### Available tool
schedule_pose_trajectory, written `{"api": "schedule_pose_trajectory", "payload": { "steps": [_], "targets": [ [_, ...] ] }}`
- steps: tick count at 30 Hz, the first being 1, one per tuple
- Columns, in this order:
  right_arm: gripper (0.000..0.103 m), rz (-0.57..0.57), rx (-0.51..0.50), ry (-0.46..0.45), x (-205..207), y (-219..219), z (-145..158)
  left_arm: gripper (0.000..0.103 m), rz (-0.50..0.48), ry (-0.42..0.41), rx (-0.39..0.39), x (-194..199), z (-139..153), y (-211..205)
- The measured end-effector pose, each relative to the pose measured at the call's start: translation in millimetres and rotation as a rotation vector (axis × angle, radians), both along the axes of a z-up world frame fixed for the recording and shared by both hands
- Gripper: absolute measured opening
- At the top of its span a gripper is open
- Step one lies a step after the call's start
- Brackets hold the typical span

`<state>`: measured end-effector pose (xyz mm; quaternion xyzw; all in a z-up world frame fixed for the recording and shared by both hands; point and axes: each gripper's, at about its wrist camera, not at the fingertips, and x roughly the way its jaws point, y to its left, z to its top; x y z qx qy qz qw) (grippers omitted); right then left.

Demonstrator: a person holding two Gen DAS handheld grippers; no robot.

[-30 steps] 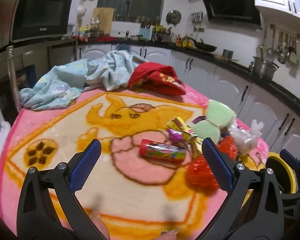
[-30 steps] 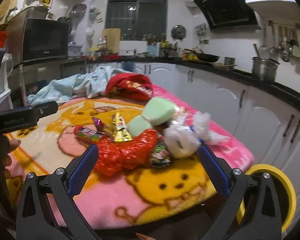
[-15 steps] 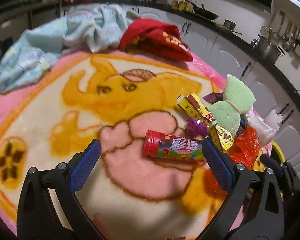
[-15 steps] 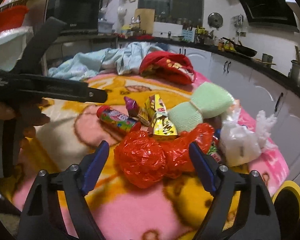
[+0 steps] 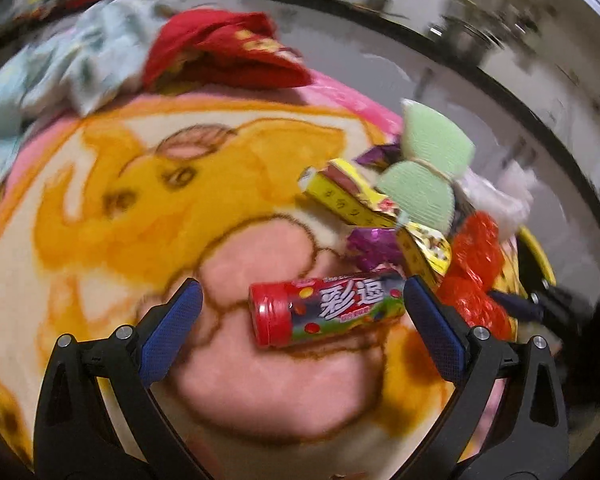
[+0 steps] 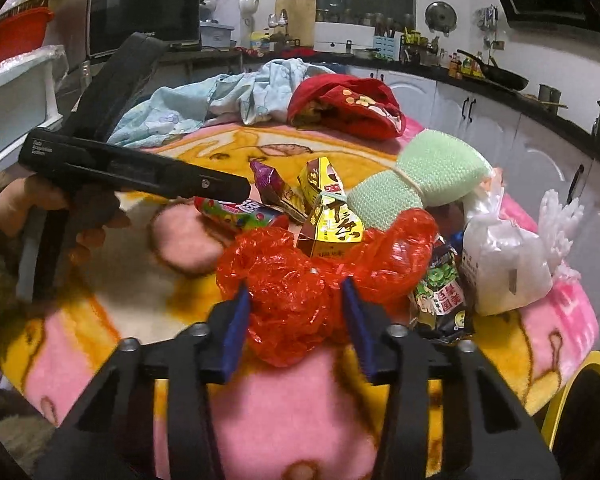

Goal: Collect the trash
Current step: 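Grasp red crinkled wrapper with right tool while left tool grasps red-capped candy tube, then carry red wrapper in right tool and candy tube in left tool over yellow bin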

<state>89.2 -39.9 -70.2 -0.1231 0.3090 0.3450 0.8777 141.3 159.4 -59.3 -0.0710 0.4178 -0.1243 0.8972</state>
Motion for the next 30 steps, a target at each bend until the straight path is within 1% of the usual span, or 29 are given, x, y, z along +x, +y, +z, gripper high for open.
{"api": "schedule_pose_trajectory", "payload": {
  "steps": [3, 5, 6, 9, 11, 13, 14, 16, 20, 22, 24, 27, 30],
  "targets": [
    [0.024, 0.002, 0.03, 0.011, 0, -9, 9, 0.093, -0.112, 0.008, 0.024, 7, 3, -1],
    [0.02, 0.001, 0.046, 0.002, -2, -13, 17, 0.093, -0.19, 0.021, 0.073, 12, 0, -5],
    [0.02, 0.0, 0.057, -0.004, -4, -17, 23, 0.093, -0.237, 0.027, 0.096, 14, -2, -9],
    [0.02, -0.004, 0.083, -0.021, -7, -26, 39, 0.093, -0.315, 0.017, 0.122, 14, -7, -19],
    [0.02, -0.01, 0.092, -0.024, -8, -30, 45, 0.092, -0.363, -0.003, 0.151, 15, -7, -26],
    [0.02, -0.021, 0.107, -0.021, -8, -36, 52, 0.084, -0.402, -0.024, 0.182, 14, -8, -33],
    [0.02, -0.026, 0.111, -0.021, -7, -38, 55, 0.082, -0.416, -0.031, 0.2, 14, -9, -37],
    [0.02, -0.039, 0.123, -0.018, -6, -45, 60, 0.073, -0.449, -0.029, 0.236, 15, -13, -43],
    [0.02, -0.063, 0.131, -0.033, -3, -54, 69, 0.067, -0.468, -0.016, 0.302, 11, -23, -51],
    [0.02, -0.068, 0.127, -0.041, -4, -55, 72, 0.06, -0.451, -0.02, 0.322, 8, -24, -50],
    [0.02, -0.074, 0.128, -0.046, -4, -60, 75, 0.057, -0.431, -0.017, 0.326, 3, -23, -48],
    [0.02, -0.086, 0.135, -0.044, -3, -69, 77, 0.051, -0.398, -0.02, 0.352, -4, -23, -49],
    [0.02, -0.095, 0.135, -0.043, -3, -76, 80, 0.045, -0.335, -0.013, 0.36, -12, -22, -49]
  ]
}}
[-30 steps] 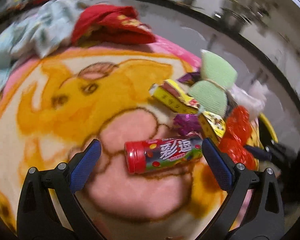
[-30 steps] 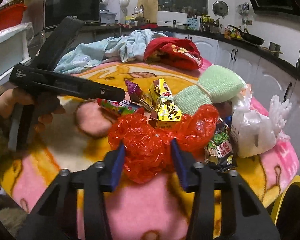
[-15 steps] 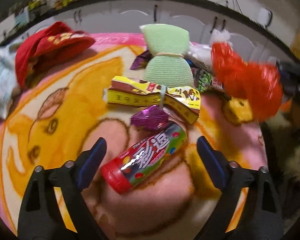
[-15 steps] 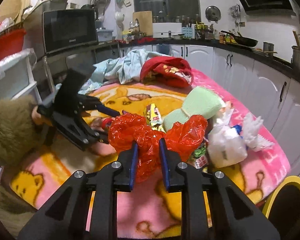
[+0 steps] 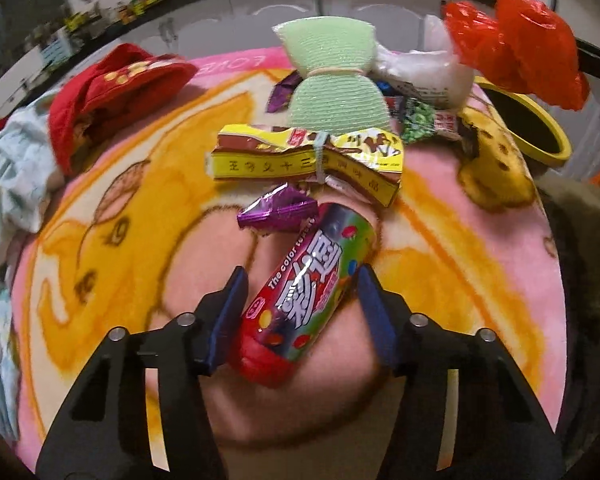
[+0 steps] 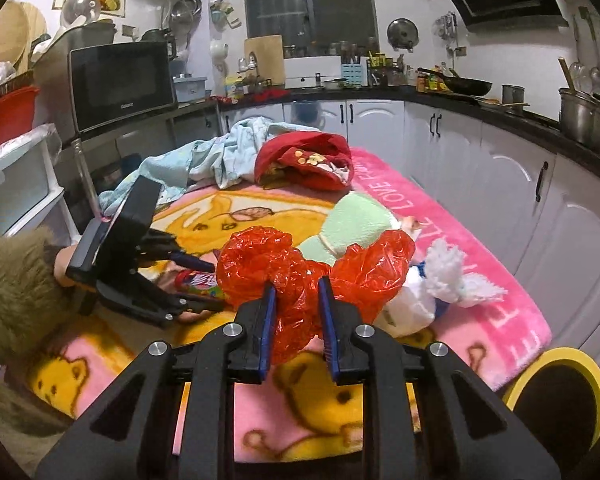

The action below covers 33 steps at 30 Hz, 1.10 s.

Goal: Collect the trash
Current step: 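Carry red wrapper in right tool and candy tube in left tool over yellow bin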

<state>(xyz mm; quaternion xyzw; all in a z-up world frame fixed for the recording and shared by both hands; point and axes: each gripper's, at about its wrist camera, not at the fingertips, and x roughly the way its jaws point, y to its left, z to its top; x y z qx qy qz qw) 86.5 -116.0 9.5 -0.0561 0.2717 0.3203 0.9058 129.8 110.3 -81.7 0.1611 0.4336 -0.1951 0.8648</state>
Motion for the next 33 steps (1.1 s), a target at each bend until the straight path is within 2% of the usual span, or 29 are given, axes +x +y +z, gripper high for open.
{"api": "schedule_pose_trajectory", "payload": {
  "steps": [4, 6, 13, 17, 21, 26, 33],
  "targets": [
    [0.019, -0.008, 0.004, -0.009, -3, -12, 6, 0.034, 0.07, 0.002, -0.025, -14, 2, 2],
    [0.019, -0.011, 0.005, -0.015, -4, -17, 9, 0.031, 0.102, 0.005, -0.034, -24, 2, 1],
    [0.019, -0.03, 0.005, -0.027, -11, -42, 19, 0.029, 0.253, -0.005, -0.05, -48, 7, -11],
    [0.019, -0.051, 0.006, -0.036, -15, -63, 25, 0.028, 0.278, -0.041, -0.119, -64, 24, -22],
    [0.019, -0.09, 0.006, -0.047, -17, -84, 28, 0.028, 0.237, -0.088, -0.177, -70, 50, -48],
    [0.019, -0.159, 0.01, -0.038, -12, -115, 29, 0.028, 0.142, -0.146, -0.237, -63, 83, -92],
    [0.019, -0.252, 0.004, -0.046, -7, -156, 27, 0.028, 0.023, -0.185, -0.299, -40, 107, -166]
  ]
}}
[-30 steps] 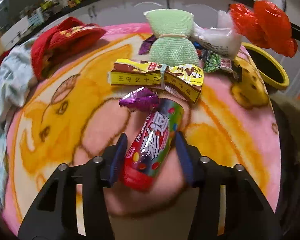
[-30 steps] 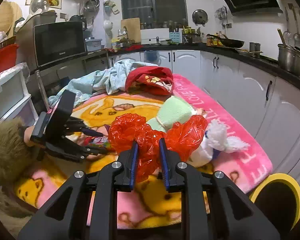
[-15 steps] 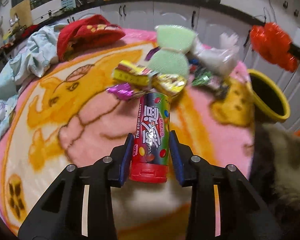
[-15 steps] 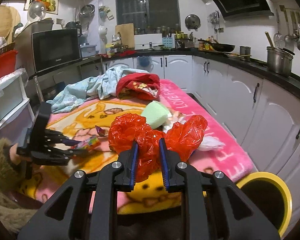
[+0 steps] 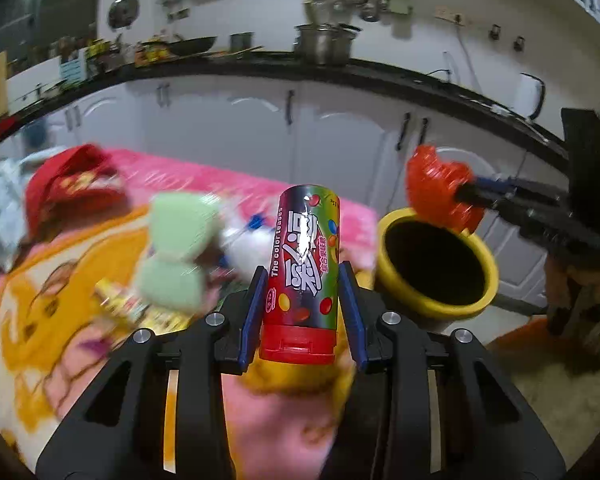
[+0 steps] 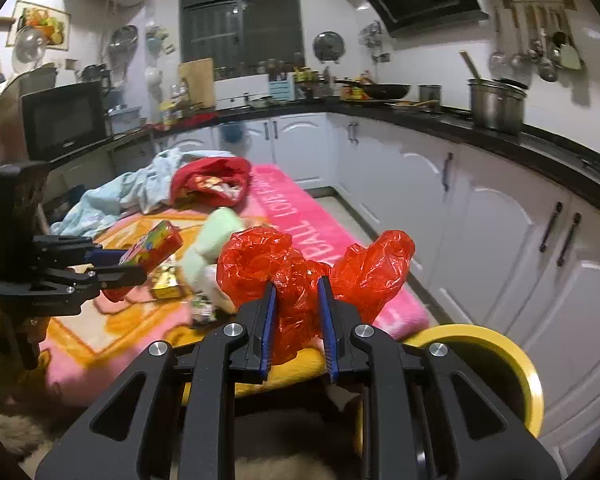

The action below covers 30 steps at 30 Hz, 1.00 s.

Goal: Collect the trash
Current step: 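Carry red wrapper in right tool and candy tube in left tool over yellow bin, then open right tool dropping red wrapper into bin while left tool drops candy tube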

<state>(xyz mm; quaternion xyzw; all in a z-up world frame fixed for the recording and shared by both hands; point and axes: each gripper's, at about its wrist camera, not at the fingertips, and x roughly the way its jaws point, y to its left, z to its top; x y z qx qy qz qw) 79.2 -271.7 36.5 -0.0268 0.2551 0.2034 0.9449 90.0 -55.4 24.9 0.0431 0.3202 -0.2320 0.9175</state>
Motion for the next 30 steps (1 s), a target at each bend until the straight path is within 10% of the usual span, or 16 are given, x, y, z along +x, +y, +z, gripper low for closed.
{"api": "schedule_pose_trajectory", "payload": {
  "steps": [15, 30],
  "targets": [
    [0.019, -0.217, -0.03, 0.044, 3, -104, -24, 0.028, -0.174, 0.032, -0.095, 54, -4, -126],
    [0.02, -0.178, -0.098, 0.261, 4, -148, -101, 0.028, -0.274, 0.182, -0.096, 99, -67, -216]
  ]
}}
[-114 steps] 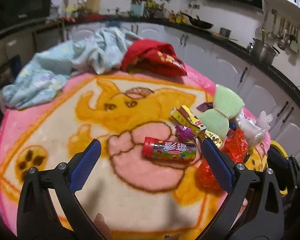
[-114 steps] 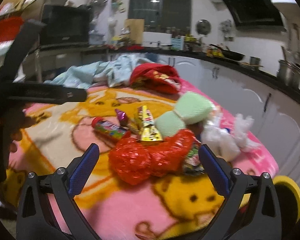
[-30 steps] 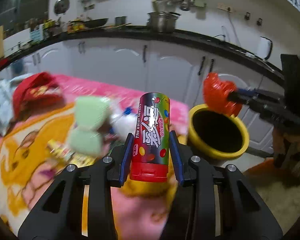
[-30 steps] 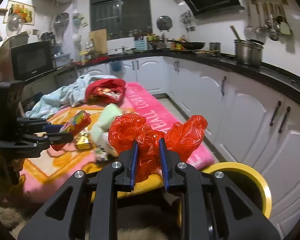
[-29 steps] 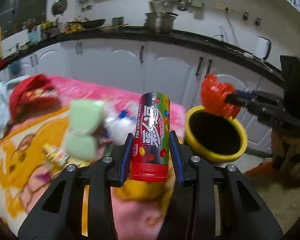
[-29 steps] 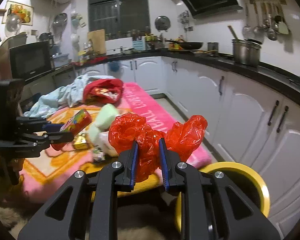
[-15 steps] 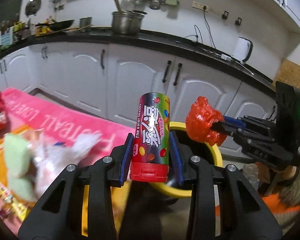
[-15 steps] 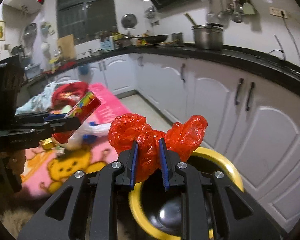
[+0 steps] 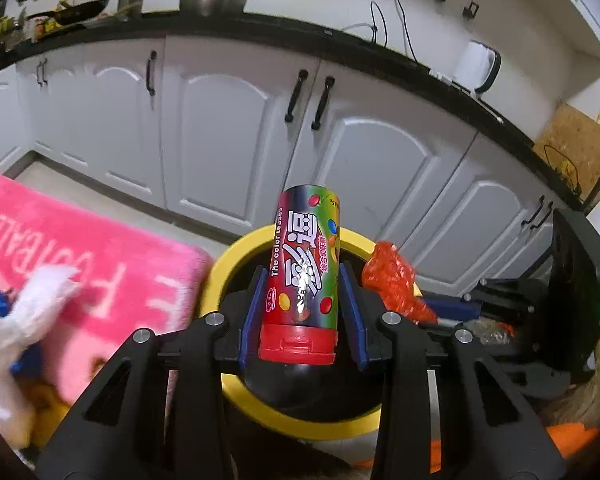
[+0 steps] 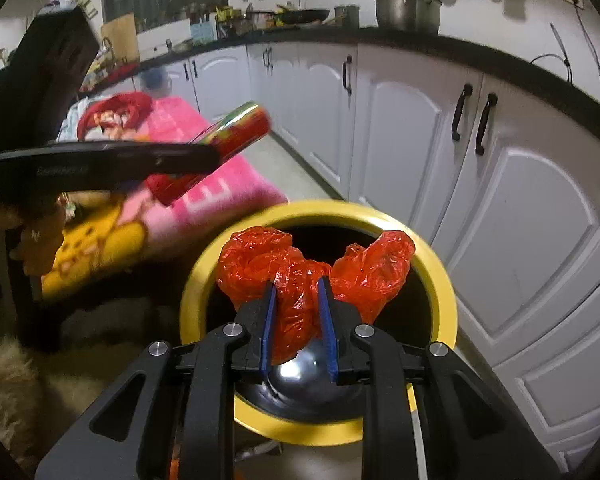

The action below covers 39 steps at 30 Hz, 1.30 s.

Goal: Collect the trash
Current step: 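Open right tool dropping red wrapper into bin while left tool drops candy tube, then move both open tools back toward the trash pile on the blanket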

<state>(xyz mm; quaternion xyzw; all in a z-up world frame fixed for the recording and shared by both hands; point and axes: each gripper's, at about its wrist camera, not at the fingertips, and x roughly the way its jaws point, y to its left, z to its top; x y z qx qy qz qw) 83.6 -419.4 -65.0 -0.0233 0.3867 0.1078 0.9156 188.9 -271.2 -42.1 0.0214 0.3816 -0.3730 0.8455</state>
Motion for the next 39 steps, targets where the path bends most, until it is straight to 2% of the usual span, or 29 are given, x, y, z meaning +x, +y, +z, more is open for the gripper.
{"api": "schedule_pose_trajectory", "payload": {
  "steps": [10, 14, 15, 18, 20, 23, 27, 32, 33, 34, 39],
  "targets": [
    [0.025, -0.007, 0.022, 0.06, 8, -5, -28, 0.029, 0.004, 0.071, 0.027, 19, -27, -16],
    [0.037, -0.025, 0.032, 0.066, 9, -10, -29, 0.029, 0.012, 0.083, 0.031, 22, -32, -16],
    [0.038, -0.028, 0.032, 0.065, 9, -11, -29, 0.031, 0.013, 0.088, 0.028, 23, -33, -15],
    [0.043, -0.042, 0.029, 0.061, 8, -16, -28, 0.048, 0.017, 0.09, 0.023, 23, -34, -14],
    [0.047, -0.055, 0.032, 0.054, 5, -18, -26, 0.049, 0.016, 0.097, 0.015, 23, -35, -13],
    [0.048, -0.073, 0.03, 0.039, 1, -23, -21, 0.057, 0.022, 0.085, 0.012, 20, -33, -11],
    [0.053, -0.095, 0.027, 0.007, -2, -28, -10, 0.075, 0.064, 0.063, -0.013, 16, -22, 4],
    [0.06, -0.1, 0.012, -0.059, -8, -25, 10, 0.078, 0.14, 0.0, -0.023, 8, -1, 32],
    [0.061, -0.102, 0.011, -0.073, -8, -23, 14, 0.089, 0.163, -0.024, -0.02, 4, 4, 39],
    [0.061, -0.101, 0.013, -0.085, -7, -21, 19, 0.093, 0.178, -0.041, -0.019, 3, 9, 45],
    [0.064, -0.062, 0.025, -0.131, -3, -2, 41, 0.093, 0.25, -0.088, -0.019, -7, 29, 74]
  ]
}}
